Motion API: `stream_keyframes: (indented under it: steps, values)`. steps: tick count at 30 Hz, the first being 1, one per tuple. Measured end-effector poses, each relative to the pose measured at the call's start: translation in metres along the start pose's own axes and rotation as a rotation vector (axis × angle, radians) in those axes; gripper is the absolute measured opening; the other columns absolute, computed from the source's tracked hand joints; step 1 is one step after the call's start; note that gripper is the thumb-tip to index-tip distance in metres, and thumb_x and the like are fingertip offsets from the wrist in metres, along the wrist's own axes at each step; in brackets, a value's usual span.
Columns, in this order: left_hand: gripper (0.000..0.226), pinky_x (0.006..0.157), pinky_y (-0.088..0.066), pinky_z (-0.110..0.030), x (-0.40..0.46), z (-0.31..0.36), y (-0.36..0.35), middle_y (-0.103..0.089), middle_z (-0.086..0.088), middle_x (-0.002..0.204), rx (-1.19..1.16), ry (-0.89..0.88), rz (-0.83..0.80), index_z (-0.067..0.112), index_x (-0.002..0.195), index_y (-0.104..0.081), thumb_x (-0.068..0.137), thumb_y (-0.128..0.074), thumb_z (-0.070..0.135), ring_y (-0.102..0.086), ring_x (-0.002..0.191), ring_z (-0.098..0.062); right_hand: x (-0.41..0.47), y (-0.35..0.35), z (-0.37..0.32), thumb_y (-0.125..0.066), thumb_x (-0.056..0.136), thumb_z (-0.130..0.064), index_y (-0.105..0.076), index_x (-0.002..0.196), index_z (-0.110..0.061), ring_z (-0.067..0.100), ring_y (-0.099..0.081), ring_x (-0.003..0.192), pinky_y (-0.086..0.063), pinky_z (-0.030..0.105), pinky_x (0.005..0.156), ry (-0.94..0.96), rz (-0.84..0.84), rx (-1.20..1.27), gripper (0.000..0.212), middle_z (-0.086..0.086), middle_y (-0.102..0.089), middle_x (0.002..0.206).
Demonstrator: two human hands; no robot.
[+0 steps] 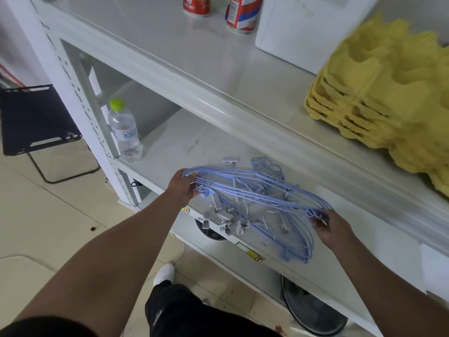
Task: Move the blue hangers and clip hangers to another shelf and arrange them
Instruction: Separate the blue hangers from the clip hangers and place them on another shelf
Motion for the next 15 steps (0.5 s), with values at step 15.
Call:
stream_keyframes:
  steps: [15]
  values:
    - [0.011,0.049,-0.055,-0.026,0.013,-0.016,-0.004,-0.063,-0.007,0.085,-0.090,-0.013,0.035,0.013,0.099,-0.053,0.099,-0.047,0.004,-0.068,0.066,-0.020,0.034,-0.022,-0.014,-0.039,0.103,-0.004,-0.052,0.082,-0.004,0.028,-0.055,0.078,-0.060,0.041,0.076,-0.044,0.020,0.107,0.025,0.017,-0.053,0.101]
Point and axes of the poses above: each hand's wrist, its own x-axis towards the middle knuckle, its own y-axis out of the back of the hand, z = x × y, the point moved 1 cm from there along x, towards the middle knuckle
